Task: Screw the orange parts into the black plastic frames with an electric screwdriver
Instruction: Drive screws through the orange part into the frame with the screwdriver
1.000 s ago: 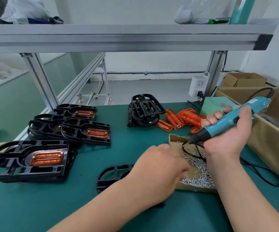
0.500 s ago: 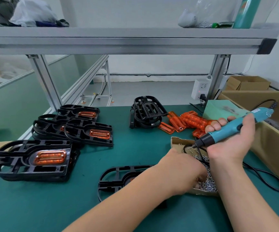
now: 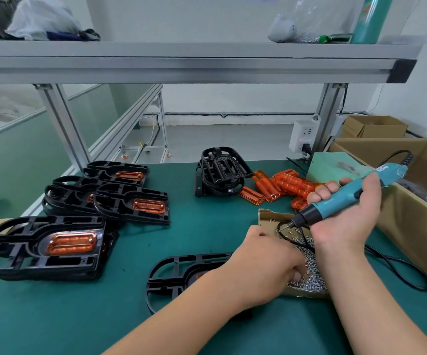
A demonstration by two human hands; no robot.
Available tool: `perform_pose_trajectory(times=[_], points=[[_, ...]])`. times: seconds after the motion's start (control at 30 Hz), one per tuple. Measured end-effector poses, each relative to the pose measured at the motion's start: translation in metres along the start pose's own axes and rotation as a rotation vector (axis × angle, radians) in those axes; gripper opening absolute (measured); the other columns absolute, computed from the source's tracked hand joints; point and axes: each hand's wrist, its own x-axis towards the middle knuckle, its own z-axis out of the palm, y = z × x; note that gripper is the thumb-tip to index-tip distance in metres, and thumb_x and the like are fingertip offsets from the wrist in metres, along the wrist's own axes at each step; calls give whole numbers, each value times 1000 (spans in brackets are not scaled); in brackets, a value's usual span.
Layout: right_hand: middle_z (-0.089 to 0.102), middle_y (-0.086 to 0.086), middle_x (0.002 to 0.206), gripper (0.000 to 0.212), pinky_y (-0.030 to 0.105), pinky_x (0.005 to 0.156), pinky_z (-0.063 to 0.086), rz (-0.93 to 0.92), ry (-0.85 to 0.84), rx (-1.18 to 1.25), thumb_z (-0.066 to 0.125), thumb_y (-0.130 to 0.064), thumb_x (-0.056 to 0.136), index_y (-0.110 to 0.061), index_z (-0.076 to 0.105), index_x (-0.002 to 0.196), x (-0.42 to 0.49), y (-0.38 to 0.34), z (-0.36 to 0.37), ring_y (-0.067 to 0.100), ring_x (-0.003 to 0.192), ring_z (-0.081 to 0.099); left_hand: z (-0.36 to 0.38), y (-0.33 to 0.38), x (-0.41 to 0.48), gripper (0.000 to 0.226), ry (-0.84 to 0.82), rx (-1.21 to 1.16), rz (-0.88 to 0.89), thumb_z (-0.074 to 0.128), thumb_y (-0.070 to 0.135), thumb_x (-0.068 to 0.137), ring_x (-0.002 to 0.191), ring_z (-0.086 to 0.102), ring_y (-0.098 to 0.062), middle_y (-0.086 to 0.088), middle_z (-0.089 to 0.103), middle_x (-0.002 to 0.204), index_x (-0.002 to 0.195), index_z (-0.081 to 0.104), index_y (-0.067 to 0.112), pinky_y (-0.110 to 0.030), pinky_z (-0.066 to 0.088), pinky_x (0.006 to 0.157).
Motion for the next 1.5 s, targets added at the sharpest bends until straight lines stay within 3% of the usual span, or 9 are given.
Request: perform_pose_trajectory(times=[0.13,0.27,0.47,0.6,0.77,0.9,1.13,1.33,1.5], points=[[48,0,76,37,27,59,39,2,9,6,59,-54,102,-20,54,88,1,0,-1,16,63,44,-6,1,-7,11,117,-184,-55,63,24,101,96,59,-8,9,71,98,102,73,27,-37,34,104],[49,0,76,38,27,58,40,14,10,11,59,-55,102,-20,55,88,2,2,-1,16,62,45,-25,-7,-23,12,185,-711,-261,64,23,101,73,53,-4,11,62,80,93,69,30,-23,45,72],[50,1,76,38,28,60,40,44,-47,-9,60,-54,102,-20,57,87,-7,11,2,16,63,47,-51,-41,-59,6,228,-1695,-536,63,14,102,71,51,-11,-2,55,83,97,65,12,-27,57,67],[49,2,78,38,28,59,41,85,-121,-47,58,-53,103,-18,56,91,-21,21,8,16,63,46,-57,-59,-78,2,199,-2046,-645,59,11,97,72,49,-15,-6,55,86,98,58,10,-22,49,55],[48,2,76,37,27,57,41,130,-191,-84,56,-52,103,-17,57,90,-38,32,16,16,61,45,-53,-62,-88,7,106,-2014,-650,53,9,94,67,43,-14,-9,56,87,90,58,10,-19,35,46],[48,1,76,38,26,57,42,174,-223,-71,55,-53,104,-17,58,90,-46,36,19,15,61,45,-53,-59,-91,5,85,-1750,-612,61,7,91,63,42,-11,-11,64,91,92,65,10,-18,32,46],[47,1,78,39,26,59,42,187,-251,-39,55,-53,103,-16,58,91,-52,33,24,15,63,45,-49,-50,-92,6,111,-1379,-560,78,8,88,58,41,-9,-14,73,89,91,74,10,-18,32,47],[46,1,79,41,27,60,43,172,-283,16,51,-55,104,-16,57,93,-56,26,29,14,64,44,-43,-44,-92,5,96,-1145,-539,75,19,91,65,41,-20,-7,79,90,92,77,14,-21,33,52],[45,2,79,42,27,58,43,178,-283,17,49,-54,106,-15,56,94,-60,25,33,15,62,43,-39,-42,-93,5,42,-1040,-514,73,21,92,61,55,-4,-2,80,91,94,76,23,-17,42,55]])
